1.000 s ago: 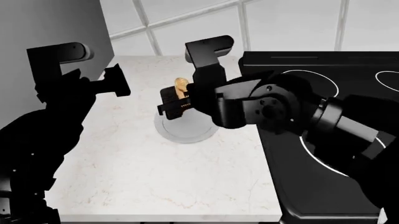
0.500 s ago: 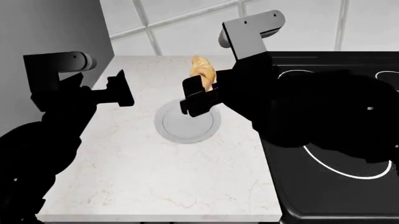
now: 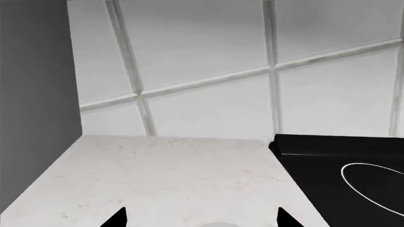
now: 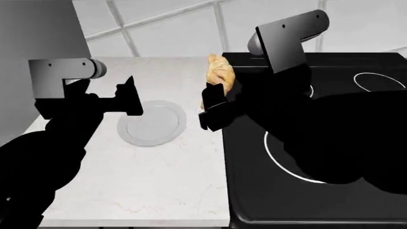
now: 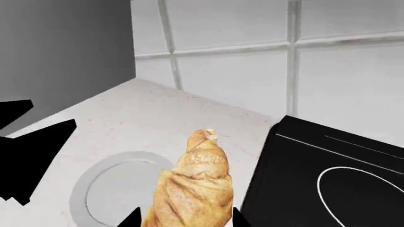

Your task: Pick the croissant and place it on the pan. Then turn on the stove to warm the croissant.

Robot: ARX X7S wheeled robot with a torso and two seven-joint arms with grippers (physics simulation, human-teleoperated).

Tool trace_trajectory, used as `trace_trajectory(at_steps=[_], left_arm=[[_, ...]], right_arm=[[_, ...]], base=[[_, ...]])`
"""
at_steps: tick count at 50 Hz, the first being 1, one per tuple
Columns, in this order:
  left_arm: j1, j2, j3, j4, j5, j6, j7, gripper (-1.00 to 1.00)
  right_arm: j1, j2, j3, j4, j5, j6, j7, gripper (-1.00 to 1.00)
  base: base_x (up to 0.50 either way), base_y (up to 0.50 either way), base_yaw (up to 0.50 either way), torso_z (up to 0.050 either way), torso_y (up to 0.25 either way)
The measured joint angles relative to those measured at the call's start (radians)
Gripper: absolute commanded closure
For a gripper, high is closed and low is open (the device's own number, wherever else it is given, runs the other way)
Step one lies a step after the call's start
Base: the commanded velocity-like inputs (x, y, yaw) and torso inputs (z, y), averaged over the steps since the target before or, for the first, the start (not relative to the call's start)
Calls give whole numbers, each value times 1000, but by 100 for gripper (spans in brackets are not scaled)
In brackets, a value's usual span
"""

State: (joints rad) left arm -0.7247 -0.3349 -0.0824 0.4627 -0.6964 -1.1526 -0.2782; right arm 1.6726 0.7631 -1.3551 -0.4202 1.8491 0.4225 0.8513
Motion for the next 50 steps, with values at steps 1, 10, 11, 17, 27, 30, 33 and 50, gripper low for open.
trace_trajectory(at_steps=[1, 10, 11, 17, 27, 30, 33, 50], left_arm=[[0, 0, 0, 2, -1, -1, -1, -100], [-1, 1, 8, 11, -9, -7, -7, -100], [-1, 1, 9, 12, -9, -7, -8, -100], [-2, 2, 14, 13, -12, -7, -11, -100], [-4, 1, 13, 21, -21, -13, -18, -100], [-5, 1, 10, 26, -27, -17, -21, -100], [-6, 1, 6, 31, -32, -21, -25, -100], [-7, -2, -1, 40, -49, -26, -34, -100]], right_arm=[[-1, 3, 1, -5, 0, -1, 3, 100], [-6, 24, 8, -41, 0, -9, 20, 100], [-6, 26, 9, -43, 0, -10, 21, 100], [-7, 35, 12, -55, -2, -11, 26, 100], [-4, 45, 18, -71, -3, -10, 35, 100], [-1, 47, 20, -76, -2, -8, 38, 100], [2, 49, 22, -81, 0, -6, 42, 100], [12, 53, 30, -99, 8, 0, 58, 100]], base=[[0, -500, 0, 0, 0], [0, -500, 0, 0, 0], [0, -500, 0, 0, 0], [0, -500, 0, 0, 0], [0, -500, 0, 0, 0], [0, -500, 0, 0, 0], [0, -500, 0, 0, 0], [0, -500, 0, 0, 0]])
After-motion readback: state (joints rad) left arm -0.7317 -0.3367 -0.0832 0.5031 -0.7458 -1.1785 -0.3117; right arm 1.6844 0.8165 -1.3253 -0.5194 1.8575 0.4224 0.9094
